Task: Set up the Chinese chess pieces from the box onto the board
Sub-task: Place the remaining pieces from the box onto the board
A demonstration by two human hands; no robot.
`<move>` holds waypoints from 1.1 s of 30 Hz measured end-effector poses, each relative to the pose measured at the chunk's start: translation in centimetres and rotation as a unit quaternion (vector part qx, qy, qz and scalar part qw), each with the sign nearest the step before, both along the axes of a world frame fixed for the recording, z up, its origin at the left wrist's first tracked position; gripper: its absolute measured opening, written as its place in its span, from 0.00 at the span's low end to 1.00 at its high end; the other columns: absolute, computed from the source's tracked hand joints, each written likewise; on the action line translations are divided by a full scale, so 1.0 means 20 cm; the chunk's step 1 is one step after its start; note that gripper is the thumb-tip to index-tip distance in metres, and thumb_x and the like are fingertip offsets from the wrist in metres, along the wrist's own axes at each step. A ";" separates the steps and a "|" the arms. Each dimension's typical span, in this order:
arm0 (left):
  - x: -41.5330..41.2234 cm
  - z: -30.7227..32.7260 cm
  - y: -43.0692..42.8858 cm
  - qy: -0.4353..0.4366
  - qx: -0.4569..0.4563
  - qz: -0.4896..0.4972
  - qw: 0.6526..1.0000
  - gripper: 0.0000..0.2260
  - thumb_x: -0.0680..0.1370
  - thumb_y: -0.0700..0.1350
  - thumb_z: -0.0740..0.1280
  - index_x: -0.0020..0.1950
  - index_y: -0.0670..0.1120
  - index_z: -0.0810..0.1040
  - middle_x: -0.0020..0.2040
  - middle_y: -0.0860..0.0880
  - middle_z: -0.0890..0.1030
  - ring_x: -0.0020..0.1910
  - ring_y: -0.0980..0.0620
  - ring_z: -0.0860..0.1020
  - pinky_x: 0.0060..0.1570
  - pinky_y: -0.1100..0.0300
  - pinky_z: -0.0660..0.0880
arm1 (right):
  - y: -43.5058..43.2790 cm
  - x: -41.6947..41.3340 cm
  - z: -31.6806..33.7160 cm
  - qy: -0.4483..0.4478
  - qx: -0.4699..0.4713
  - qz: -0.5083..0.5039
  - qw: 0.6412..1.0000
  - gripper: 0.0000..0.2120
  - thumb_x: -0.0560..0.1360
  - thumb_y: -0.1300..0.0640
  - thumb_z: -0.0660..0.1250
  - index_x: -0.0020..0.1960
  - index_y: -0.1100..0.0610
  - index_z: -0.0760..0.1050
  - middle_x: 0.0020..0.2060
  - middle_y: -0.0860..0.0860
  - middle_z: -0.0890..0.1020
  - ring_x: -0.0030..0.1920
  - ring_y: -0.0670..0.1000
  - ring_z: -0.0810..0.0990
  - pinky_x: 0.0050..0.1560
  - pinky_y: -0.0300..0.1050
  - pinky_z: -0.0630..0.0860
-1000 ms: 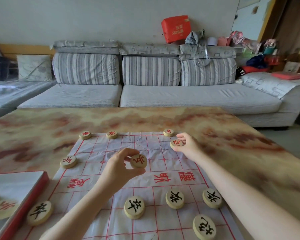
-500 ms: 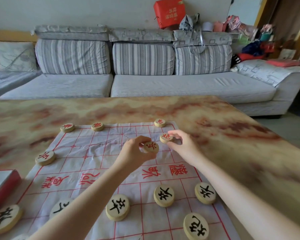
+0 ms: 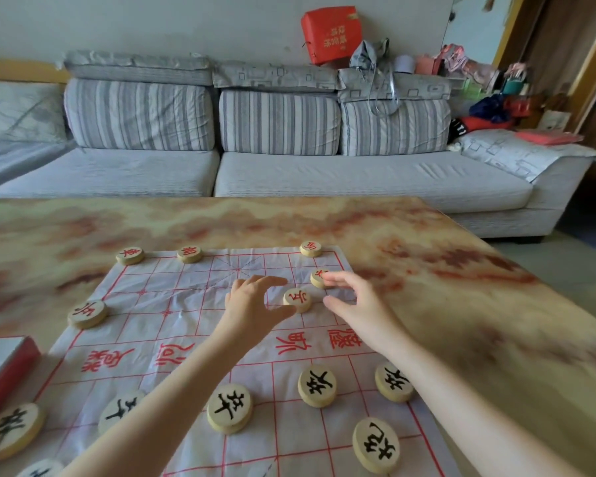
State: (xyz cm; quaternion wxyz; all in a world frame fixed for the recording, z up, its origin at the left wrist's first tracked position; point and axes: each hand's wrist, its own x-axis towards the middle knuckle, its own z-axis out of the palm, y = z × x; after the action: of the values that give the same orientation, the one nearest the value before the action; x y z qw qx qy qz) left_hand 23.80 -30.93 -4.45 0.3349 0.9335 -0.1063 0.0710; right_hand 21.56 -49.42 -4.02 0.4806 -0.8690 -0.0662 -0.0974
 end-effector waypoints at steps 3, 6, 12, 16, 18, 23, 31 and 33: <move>-0.07 0.06 0.12 -0.019 -0.018 -0.005 1.000 0.18 0.71 0.50 0.70 0.61 0.54 0.74 0.60 0.51 0.77 0.59 0.50 0.71 0.59 0.54 0.68 | 0.10 -0.06 0.03 0.004 0.005 0.025 1.000 0.15 0.74 0.60 0.67 0.60 0.54 0.75 0.55 0.45 0.78 0.55 0.39 0.74 0.49 0.19 0.66; -0.17 0.13 0.28 -0.025 -0.042 -0.007 0.999 0.15 0.73 0.46 0.69 0.59 0.52 0.76 0.55 0.56 0.78 0.55 0.55 0.74 0.54 0.61 0.68 | 0.23 -0.13 0.05 0.022 -0.009 0.058 0.998 0.14 0.75 0.59 0.66 0.60 0.52 0.74 0.56 0.45 0.78 0.57 0.41 0.74 0.51 0.24 0.67; -0.35 0.20 0.70 0.003 -0.059 0.044 0.997 0.13 0.72 0.41 0.70 0.55 0.51 0.79 0.50 0.55 0.79 0.52 0.55 0.77 0.48 0.65 0.69 | 0.57 -0.29 0.14 0.059 -0.057 0.138 0.987 0.17 0.75 0.57 0.66 0.64 0.53 0.73 0.59 0.44 0.77 0.59 0.39 0.72 0.61 0.29 0.65; -0.50 0.22 0.96 0.022 -0.082 0.087 0.993 0.12 0.71 0.37 0.70 0.51 0.50 0.80 0.49 0.52 0.81 0.50 0.52 0.78 0.49 0.62 0.72 | 0.80 -0.37 0.20 0.065 -0.075 0.182 0.978 0.18 0.75 0.56 0.66 0.65 0.54 0.72 0.60 0.47 0.77 0.58 0.40 0.72 0.50 0.18 0.64; -0.58 0.23 1.09 0.026 -0.090 0.103 0.990 0.13 0.70 0.35 0.70 0.50 0.50 0.81 0.49 0.49 0.83 0.49 0.50 0.79 0.53 0.59 0.73 | 0.92 -0.41 0.22 0.066 -0.074 0.198 0.975 0.18 0.75 0.58 0.66 0.64 0.55 0.72 0.60 0.49 0.78 0.57 0.41 0.73 0.48 0.20 0.65; -0.80 0.25 1.39 0.030 -0.064 0.152 0.986 0.12 0.72 0.36 0.70 0.53 0.47 0.80 0.49 0.50 0.81 0.49 0.51 0.79 0.52 0.61 0.71 | 1.19 -0.49 0.23 0.071 -0.093 0.246 0.962 0.17 0.75 0.57 0.65 0.64 0.55 0.73 0.59 0.48 0.78 0.57 0.41 0.73 0.50 0.24 0.64; -1.01 0.15 1.69 0.041 -0.022 0.210 0.977 0.12 0.68 0.40 0.74 0.51 0.48 0.82 0.45 0.49 0.83 0.46 0.49 0.80 0.50 0.59 0.72 | 1.58 -0.56 0.18 0.083 -0.164 0.274 0.944 0.21 0.73 0.52 0.66 0.66 0.46 0.70 0.64 0.54 0.70 0.66 0.52 0.68 0.66 0.43 0.63; -1.01 0.10 1.72 0.043 -0.008 0.199 0.979 0.15 0.66 0.44 0.76 0.52 0.49 0.82 0.46 0.50 0.82 0.48 0.48 0.80 0.50 0.57 0.74 | 1.66 -0.56 0.17 0.082 -0.195 0.268 0.940 0.23 0.75 0.53 0.64 0.69 0.47 0.66 0.65 0.56 0.66 0.67 0.54 0.65 0.65 0.43 0.62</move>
State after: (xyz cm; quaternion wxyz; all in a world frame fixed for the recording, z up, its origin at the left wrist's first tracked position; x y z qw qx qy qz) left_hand 3.57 3.45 -2.39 0.3253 0.9356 0.0969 0.0973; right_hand 10.28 -16.23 -0.62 0.3142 -0.9007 -0.2746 0.1212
